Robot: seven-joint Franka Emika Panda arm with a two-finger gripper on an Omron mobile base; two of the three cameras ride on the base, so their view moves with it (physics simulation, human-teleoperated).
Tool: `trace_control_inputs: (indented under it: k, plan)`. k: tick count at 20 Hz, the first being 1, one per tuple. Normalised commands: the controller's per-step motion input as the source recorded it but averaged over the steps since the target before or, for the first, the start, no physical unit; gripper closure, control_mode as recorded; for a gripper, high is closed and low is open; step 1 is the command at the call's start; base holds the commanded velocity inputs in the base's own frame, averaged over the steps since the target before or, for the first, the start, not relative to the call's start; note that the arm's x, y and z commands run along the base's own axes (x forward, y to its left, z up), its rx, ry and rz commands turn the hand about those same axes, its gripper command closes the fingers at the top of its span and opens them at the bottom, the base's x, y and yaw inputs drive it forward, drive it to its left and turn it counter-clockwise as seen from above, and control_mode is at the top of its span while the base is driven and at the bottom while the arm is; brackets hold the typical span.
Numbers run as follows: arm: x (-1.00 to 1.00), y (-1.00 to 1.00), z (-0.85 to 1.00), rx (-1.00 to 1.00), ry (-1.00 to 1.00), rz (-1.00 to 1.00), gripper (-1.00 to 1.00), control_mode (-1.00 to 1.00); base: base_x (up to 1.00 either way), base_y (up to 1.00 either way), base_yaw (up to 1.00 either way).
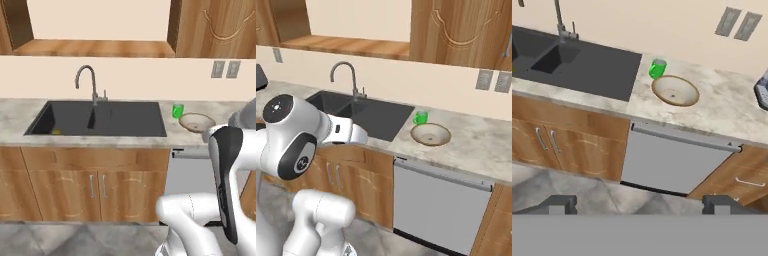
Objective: Clear the mugs and bowl far away from the sink.
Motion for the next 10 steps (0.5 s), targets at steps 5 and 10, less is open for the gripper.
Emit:
trace_control_inputs:
  k: [5, 10]
  plan:
    - [0.0, 0.0, 0.0, 0.0, 0.0, 0.0, -1.0, 1.0, 0.42, -0.26, -0.46]
    - [0.0, 0.0, 0.0, 0.0, 0.0, 0.0, -1.0, 1.0, 0.21, -0.03, -0.36]
